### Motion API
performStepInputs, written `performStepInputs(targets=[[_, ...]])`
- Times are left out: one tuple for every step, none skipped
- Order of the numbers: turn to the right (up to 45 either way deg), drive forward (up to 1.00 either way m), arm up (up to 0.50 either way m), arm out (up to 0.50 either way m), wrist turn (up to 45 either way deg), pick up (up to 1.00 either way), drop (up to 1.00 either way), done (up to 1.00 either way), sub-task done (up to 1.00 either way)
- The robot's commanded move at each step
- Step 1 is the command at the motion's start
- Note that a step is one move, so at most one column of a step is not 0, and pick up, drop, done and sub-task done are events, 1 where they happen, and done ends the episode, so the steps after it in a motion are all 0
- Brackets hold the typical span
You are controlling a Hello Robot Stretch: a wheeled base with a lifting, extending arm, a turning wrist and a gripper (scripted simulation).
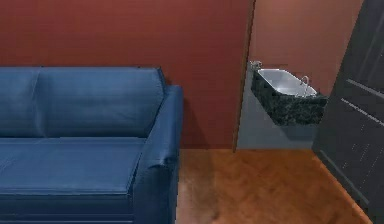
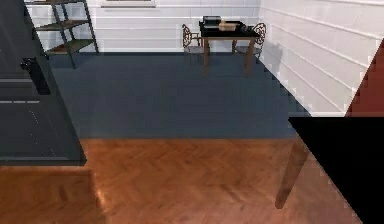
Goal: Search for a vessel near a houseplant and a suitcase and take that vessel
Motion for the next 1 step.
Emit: performStepInputs(targets=[[45.0, 0.0, 0.0, 0.0, 0.0, 0.0, 0.0, 0.0, 0.0]])
